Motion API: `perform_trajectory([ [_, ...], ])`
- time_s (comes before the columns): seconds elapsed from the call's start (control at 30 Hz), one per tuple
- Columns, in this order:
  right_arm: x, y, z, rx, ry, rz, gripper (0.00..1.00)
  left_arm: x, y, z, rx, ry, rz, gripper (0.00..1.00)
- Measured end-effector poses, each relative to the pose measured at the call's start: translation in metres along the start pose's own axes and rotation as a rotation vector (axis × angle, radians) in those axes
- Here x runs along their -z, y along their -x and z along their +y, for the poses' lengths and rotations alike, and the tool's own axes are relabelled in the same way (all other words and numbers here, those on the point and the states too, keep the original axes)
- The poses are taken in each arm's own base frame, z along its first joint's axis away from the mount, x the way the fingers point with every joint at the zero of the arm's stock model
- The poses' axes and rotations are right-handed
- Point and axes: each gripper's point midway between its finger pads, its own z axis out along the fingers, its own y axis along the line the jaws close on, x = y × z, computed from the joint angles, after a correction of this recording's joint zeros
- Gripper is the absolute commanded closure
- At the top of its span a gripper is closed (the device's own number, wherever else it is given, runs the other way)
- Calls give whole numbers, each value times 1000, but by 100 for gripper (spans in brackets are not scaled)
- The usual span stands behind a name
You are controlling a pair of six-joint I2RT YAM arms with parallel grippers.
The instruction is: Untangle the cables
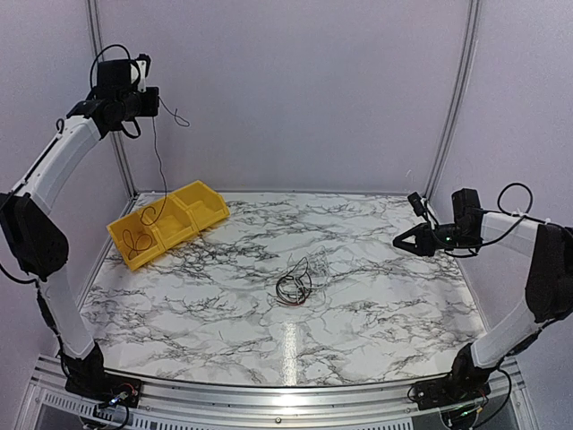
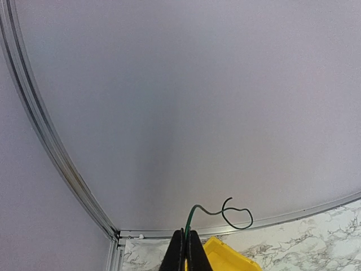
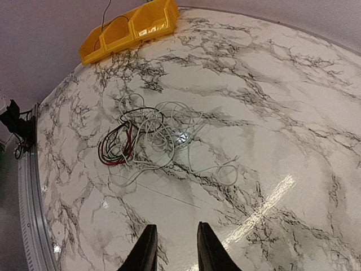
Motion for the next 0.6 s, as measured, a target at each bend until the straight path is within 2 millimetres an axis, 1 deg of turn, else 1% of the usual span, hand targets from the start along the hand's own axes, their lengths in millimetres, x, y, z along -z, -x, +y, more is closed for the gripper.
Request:
perform_trajectory([
  [0.17,-1,-2,-1,-5,3,5,74,5,22,0,13,-9,-70,100],
  [0.3,-1,-3,-2,-6,-1,11,74,0,22,-4,21,-28,-80,100],
  [0.43,-2,-5,-3,-7,-8,16,74,-19,10,-18,60,-84,-68,100],
  [0.6,-2,-6,-4,-5,-14,24,74,-52,-20,-43,145,-186,-27,100],
])
